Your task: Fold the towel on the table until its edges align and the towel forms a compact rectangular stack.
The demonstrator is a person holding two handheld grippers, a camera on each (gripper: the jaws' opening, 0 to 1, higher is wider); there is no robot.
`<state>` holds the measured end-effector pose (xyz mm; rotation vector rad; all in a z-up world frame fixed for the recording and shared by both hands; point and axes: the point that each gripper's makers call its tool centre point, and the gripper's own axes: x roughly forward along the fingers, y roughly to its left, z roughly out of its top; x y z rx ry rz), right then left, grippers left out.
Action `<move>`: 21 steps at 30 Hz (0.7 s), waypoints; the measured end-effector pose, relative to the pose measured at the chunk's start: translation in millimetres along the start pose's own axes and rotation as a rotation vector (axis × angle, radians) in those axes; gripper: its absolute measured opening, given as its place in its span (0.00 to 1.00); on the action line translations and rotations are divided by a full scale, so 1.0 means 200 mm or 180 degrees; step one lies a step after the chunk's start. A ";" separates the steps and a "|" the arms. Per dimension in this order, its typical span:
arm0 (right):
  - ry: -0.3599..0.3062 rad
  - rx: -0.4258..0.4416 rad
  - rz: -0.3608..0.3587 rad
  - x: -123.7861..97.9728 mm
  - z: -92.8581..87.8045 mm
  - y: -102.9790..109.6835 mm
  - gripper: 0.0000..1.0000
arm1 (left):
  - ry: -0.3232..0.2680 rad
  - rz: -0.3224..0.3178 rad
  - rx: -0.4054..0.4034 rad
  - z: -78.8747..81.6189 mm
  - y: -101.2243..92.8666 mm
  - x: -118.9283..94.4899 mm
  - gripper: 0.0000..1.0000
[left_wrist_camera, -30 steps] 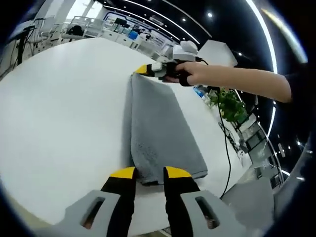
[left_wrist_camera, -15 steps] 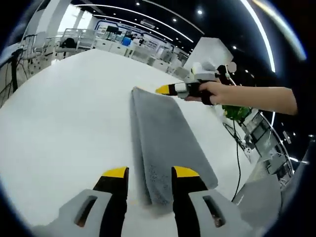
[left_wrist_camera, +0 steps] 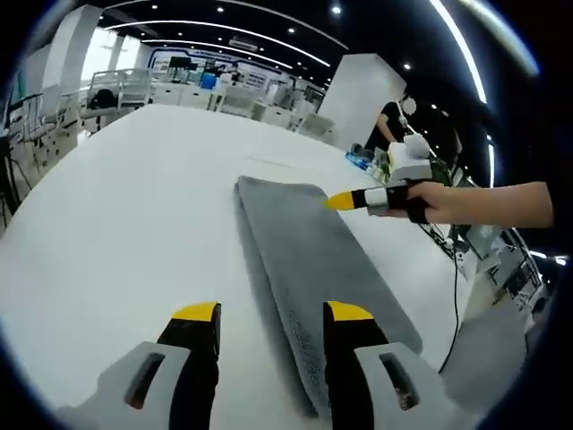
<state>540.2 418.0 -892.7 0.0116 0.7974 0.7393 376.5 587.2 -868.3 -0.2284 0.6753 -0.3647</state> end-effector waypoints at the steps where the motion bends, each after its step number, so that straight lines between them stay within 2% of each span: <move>1: 0.0012 0.0033 -0.0013 -0.01 -0.03 -0.01 0.47 | 0.0014 -0.0002 0.0038 0.01 0.01 0.01 0.47; 4: 0.0030 0.0157 -0.0022 -0.05 -0.10 0.00 0.47 | 0.0039 -0.0006 0.0111 0.03 0.03 0.04 0.47; 9: 0.0111 0.0203 -0.0059 -0.10 -0.21 -0.01 0.47 | 0.0110 -0.0018 0.0216 0.05 0.05 0.11 0.47; 10: 0.0071 0.0132 -0.0036 -0.09 -0.19 -0.01 0.47 | 0.0141 -0.0028 0.0241 0.04 0.06 0.13 0.47; 13: 0.0107 0.0202 -0.0036 -0.12 -0.23 0.01 0.47 | 0.0211 -0.0082 0.0326 0.03 0.06 0.17 0.47; 17: 0.0114 0.0114 -0.0012 -0.14 -0.26 0.05 0.46 | 0.0237 -0.0088 0.0338 0.03 0.08 0.21 0.46; 21: 0.0102 0.0051 0.0000 -0.17 -0.28 0.09 0.44 | 0.0280 0.0010 0.0313 0.01 0.12 0.23 0.44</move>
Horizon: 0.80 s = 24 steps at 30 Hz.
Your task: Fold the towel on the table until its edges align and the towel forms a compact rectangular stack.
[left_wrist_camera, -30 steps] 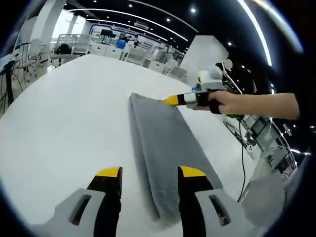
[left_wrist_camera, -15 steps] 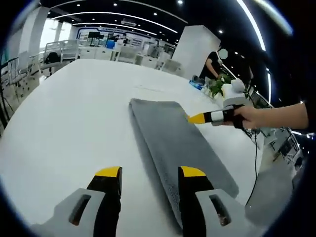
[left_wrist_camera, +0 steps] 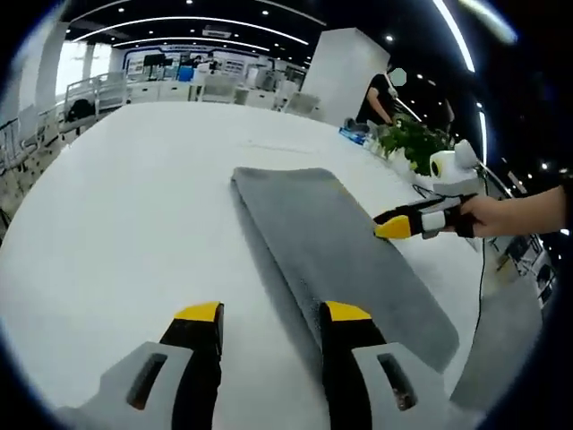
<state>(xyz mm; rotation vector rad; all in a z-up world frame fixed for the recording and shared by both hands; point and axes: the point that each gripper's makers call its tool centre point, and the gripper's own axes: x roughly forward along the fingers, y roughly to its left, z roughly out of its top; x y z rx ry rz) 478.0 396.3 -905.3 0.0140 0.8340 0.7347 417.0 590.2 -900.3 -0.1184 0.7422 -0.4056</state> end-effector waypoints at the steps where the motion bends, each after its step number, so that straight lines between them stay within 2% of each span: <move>1: -0.0006 -0.0042 0.0018 -0.01 0.00 0.02 0.42 | 0.0000 0.0023 -0.0021 0.00 0.01 0.01 0.43; 7: -0.0050 -0.0072 0.0017 -0.05 -0.05 0.08 0.35 | -0.0001 0.0098 -0.0019 -0.01 0.02 0.03 0.41; 12: -0.0172 -0.0211 -0.0004 -0.06 -0.06 0.09 0.30 | 0.0020 0.0133 0.0216 0.00 0.00 0.05 0.38; 15: -0.0172 -0.0326 -0.0034 -0.05 -0.08 0.10 0.27 | 0.0016 0.0151 0.0307 0.00 -0.01 0.06 0.35; 19: -0.0173 -0.0440 0.0021 -0.02 -0.09 0.12 0.19 | 0.0036 0.0059 0.0280 -0.01 -0.04 0.07 0.26; 24: -0.0193 -0.0477 0.0030 -0.01 -0.09 0.11 0.18 | 0.0027 0.0026 0.0312 -0.01 -0.04 0.08 0.23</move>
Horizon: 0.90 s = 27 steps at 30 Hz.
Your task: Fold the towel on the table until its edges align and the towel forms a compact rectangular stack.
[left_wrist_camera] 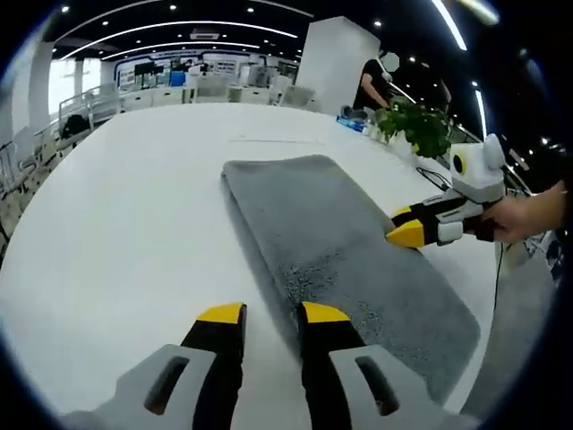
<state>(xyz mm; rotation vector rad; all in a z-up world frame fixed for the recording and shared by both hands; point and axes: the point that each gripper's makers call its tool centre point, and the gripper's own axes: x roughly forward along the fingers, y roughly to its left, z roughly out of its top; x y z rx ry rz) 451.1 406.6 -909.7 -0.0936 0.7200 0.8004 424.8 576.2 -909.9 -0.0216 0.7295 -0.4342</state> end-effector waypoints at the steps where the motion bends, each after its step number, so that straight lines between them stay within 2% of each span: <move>1: -0.0014 -0.0022 -0.0007 0.00 0.00 0.00 0.18 | -0.0001 -0.0013 0.0000 0.00 0.00 0.00 0.22; 5: -0.0079 -0.0039 -0.0014 0.01 -0.01 0.00 0.17 | -0.0008 -0.0152 -0.0049 0.01 -0.05 0.03 0.12; 16: -0.0114 0.0000 -0.0078 -0.04 -0.05 -0.07 0.13 | -0.0004 -0.0240 0.0060 0.05 -0.17 0.09 0.07; 19: -0.0121 0.0002 -0.0115 -0.08 -0.07 -0.11 0.13 | 0.0012 -0.0293 0.0231 0.06 -0.24 0.12 0.07; 27: -0.0096 -0.0013 -0.0232 -0.23 -0.15 -0.28 0.13 | 0.0050 -0.0385 0.0420 0.06 -0.46 0.19 0.07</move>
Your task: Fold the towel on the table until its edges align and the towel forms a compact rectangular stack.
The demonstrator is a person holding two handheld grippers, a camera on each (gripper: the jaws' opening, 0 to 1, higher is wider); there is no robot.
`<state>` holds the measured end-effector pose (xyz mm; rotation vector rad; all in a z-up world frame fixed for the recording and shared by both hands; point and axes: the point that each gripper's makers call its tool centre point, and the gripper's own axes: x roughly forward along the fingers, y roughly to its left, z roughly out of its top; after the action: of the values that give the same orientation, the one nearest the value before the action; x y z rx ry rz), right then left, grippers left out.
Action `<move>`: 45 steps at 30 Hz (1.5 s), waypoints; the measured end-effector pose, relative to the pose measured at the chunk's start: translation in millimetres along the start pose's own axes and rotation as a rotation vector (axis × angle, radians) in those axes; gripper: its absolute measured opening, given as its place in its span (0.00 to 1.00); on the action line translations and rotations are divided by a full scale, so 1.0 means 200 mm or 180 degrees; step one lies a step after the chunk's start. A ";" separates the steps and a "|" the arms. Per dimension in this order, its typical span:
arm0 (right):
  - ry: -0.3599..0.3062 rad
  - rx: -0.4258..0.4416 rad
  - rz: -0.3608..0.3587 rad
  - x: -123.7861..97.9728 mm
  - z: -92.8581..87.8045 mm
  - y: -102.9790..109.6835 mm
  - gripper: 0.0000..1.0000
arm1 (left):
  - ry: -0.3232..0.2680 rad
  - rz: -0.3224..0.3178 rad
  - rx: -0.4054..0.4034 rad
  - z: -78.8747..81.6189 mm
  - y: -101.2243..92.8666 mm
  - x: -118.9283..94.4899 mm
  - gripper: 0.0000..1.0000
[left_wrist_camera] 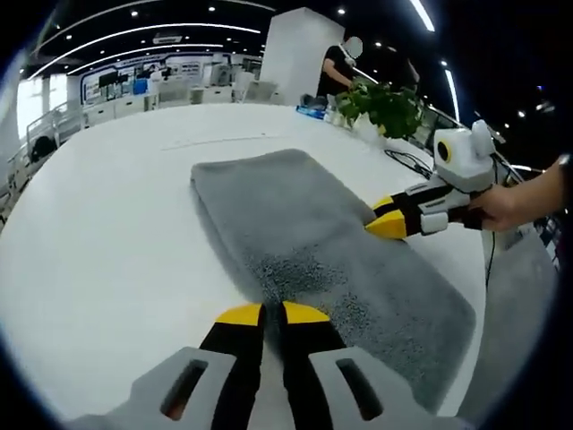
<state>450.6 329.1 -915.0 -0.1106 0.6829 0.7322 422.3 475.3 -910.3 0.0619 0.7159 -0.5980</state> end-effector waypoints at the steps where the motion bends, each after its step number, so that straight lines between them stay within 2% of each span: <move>1: -0.0001 0.0007 -0.0017 -0.02 -0.01 -0.02 0.13 | -0.0020 -0.0022 -0.0019 0.00 -0.04 0.02 0.07; 7: -0.0040 0.0139 -0.0166 -0.17 -0.10 -0.16 0.12 | -0.0016 -0.0186 0.0044 0.03 -0.24 0.09 0.07; 14: -0.0078 0.0237 -0.0264 -0.28 -0.17 -0.24 0.12 | 0.0007 -0.0278 0.0139 0.05 -0.36 0.16 0.07; 25: -0.0113 0.0230 -0.0265 -0.27 -0.17 -0.24 0.10 | 0.0021 -0.0179 0.0288 0.04 -0.37 0.16 0.06; 30: -0.0114 0.0179 -0.0271 -0.27 -0.16 -0.23 0.10 | -0.0016 -0.0144 0.0270 0.05 -0.37 0.15 0.06; 34: -0.0058 0.0159 -0.0305 -0.27 -0.16 -0.24 0.10 | 0.0048 -0.0089 0.0512 0.05 -0.37 0.16 0.06; 36: -0.0031 0.0160 -0.0332 -0.27 -0.16 -0.24 0.11 | 0.0075 -0.0093 0.0591 0.05 -0.38 0.16 0.06; 40: 0.0072 0.0039 -0.0318 -0.27 -0.15 -0.24 0.12 | 0.0172 -0.0142 0.0553 0.06 -0.37 0.16 0.06; 42: 0.0103 0.0091 -0.0271 -0.28 -0.14 -0.24 0.12 | 0.0230 -0.0191 0.0506 0.06 -0.36 0.16 0.07; 45: 0.0075 0.0131 -0.0217 -0.30 -0.11 -0.25 0.17 | 0.0163 -0.0166 0.0607 0.08 -0.36 0.12 0.13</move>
<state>438.0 249.8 -902.0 -0.1045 0.7130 0.6521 408.5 398.8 -902.8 0.2366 0.7103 -0.7157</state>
